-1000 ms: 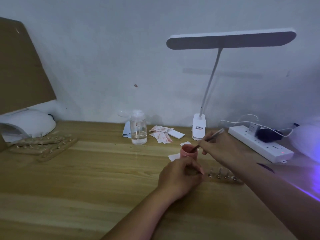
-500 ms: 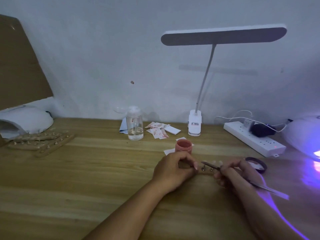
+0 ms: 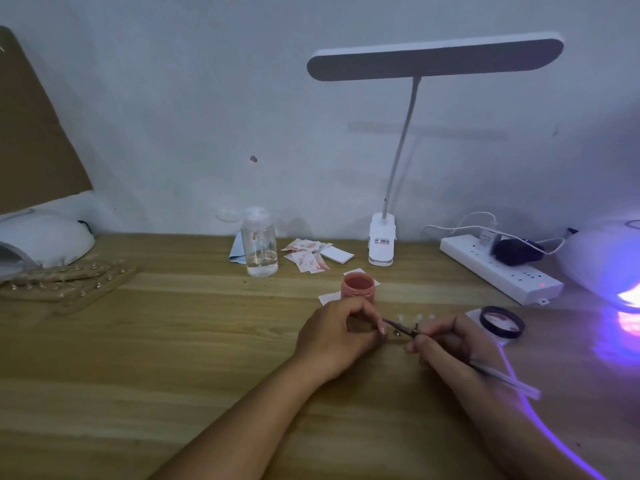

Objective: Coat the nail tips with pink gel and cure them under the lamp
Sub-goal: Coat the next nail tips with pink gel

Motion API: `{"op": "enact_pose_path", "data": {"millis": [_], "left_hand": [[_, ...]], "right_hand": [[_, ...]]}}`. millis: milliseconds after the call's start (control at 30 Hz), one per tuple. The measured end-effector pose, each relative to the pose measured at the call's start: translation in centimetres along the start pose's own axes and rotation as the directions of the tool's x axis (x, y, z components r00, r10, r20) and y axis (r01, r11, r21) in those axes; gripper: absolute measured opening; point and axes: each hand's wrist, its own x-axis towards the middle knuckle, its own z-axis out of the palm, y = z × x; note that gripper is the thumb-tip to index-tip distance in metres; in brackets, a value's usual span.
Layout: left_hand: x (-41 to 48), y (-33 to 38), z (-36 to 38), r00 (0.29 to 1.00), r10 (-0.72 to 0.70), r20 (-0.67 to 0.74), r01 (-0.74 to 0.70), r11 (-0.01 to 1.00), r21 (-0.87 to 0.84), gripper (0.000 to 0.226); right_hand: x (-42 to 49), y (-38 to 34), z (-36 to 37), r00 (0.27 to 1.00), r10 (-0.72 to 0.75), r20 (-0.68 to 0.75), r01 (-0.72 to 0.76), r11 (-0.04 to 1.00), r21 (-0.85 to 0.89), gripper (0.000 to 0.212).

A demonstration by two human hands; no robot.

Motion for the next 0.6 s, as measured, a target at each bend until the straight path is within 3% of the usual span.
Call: {"op": "enact_pose_path", "data": {"millis": [600], "left_hand": [[0.01,0.09,-0.08,1.000,-0.008,0.012,0.008,1.000,-0.008,0.007]], "right_hand": [[0.20,0.23,0.15,0.998,-0.067,0.017,0.067,0.998,-0.017,0.019]]}}
